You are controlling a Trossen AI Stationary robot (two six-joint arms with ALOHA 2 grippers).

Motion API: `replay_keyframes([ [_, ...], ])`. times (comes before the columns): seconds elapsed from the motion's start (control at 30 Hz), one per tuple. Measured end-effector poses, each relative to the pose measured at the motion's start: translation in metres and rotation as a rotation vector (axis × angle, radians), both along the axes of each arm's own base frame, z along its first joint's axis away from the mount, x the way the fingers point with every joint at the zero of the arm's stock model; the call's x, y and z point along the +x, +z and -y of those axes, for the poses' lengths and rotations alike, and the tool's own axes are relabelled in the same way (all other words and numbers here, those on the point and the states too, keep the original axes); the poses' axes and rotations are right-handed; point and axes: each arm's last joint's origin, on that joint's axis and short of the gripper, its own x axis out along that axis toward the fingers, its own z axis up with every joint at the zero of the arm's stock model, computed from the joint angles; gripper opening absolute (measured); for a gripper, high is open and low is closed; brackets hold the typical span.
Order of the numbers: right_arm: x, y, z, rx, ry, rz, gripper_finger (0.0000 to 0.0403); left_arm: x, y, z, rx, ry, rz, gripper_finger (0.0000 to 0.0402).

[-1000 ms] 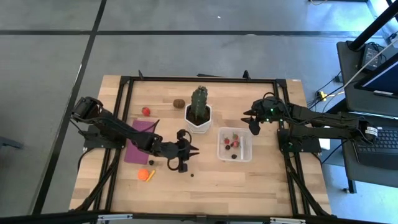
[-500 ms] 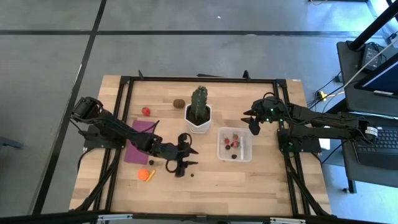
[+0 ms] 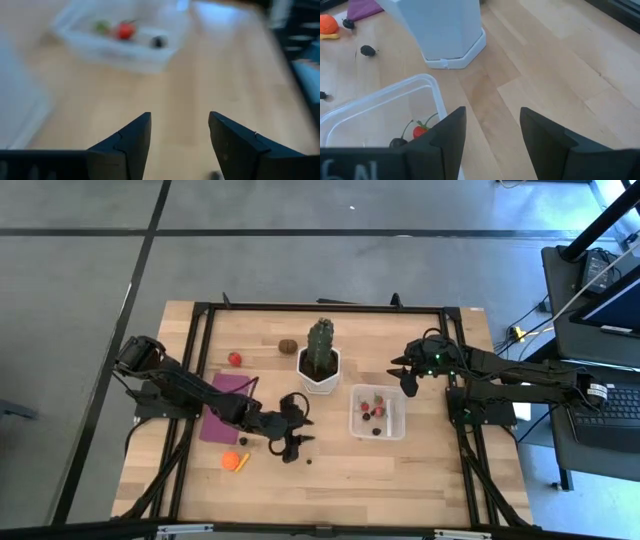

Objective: Pick and placing Produce into tupperware
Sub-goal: Put the blackberry into the transparent bin

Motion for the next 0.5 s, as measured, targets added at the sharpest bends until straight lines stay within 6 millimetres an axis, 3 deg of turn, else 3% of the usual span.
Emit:
replay_keyframes([
  [0.23, 0.0000, 0.0000, 0.0000, -0.036, 0.027, -0.010, 0.0188, -0.0094, -0.0111, -0.0095, -0.004, 0.275, -0.086, 0.0190],
  [0.5, 0.0000, 0.0000, 0.0000, -0.038, 0.028, -0.010, 0.0188, -0.0084, -0.0107, -0.0070, -0.061, 0.221, -0.096, 0.0190],
])
